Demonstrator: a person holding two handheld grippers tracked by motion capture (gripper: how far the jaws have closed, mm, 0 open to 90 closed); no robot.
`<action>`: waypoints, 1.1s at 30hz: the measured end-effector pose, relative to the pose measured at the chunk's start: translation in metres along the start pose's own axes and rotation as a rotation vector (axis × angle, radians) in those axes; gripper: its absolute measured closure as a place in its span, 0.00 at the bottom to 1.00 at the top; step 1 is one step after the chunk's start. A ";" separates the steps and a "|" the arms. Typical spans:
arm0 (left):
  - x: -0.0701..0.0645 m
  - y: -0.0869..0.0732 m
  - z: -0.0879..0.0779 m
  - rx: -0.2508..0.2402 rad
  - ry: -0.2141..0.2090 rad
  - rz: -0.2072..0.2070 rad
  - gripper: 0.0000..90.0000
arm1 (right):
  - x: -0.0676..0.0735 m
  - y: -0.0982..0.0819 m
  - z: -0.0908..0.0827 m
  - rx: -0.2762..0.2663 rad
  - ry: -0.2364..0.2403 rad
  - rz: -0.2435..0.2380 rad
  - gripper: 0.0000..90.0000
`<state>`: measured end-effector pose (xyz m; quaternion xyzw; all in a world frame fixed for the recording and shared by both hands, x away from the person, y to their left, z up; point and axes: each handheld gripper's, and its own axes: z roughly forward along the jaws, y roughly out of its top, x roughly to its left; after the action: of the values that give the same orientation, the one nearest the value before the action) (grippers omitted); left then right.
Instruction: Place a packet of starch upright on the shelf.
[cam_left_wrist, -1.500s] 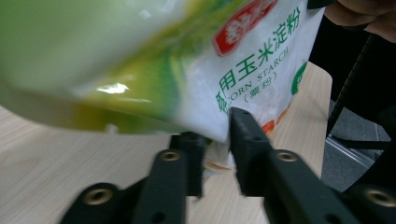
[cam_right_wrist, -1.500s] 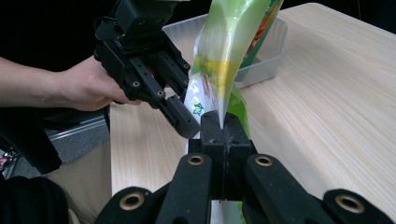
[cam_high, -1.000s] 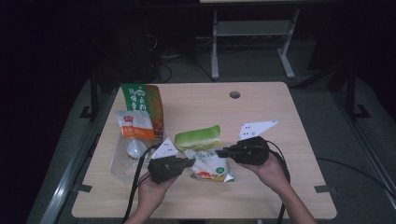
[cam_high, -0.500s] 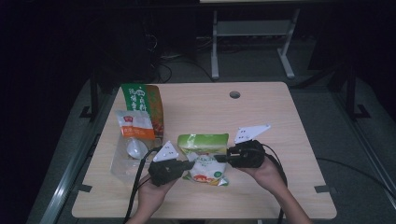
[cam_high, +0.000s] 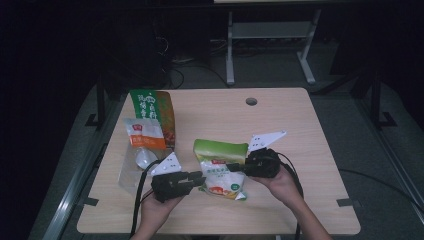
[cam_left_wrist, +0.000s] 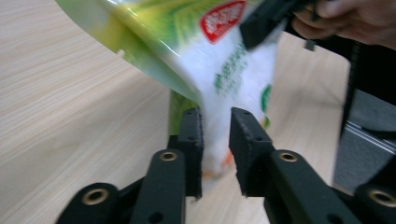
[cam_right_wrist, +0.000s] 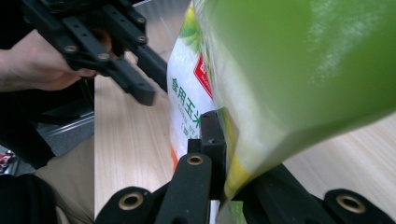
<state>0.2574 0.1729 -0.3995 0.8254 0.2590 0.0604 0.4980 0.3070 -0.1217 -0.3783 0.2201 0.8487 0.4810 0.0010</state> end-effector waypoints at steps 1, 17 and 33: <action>-0.001 0.000 -0.001 0.006 -0.014 0.008 0.77 | 0.000 0.001 -0.002 0.007 -0.004 -0.002 1.00; -0.023 -0.005 -0.004 0.041 -0.103 0.134 0.59 | -0.008 0.045 -0.008 0.004 -0.027 -0.044 1.00; -0.040 -0.013 -0.004 0.060 -0.132 0.176 0.53 | 0.016 0.127 0.025 -0.007 0.033 -0.159 1.00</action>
<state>0.2164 0.1613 -0.4022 0.8616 0.1538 0.0417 0.4819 0.3450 -0.0389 -0.2846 0.1439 0.8617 0.4858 0.0258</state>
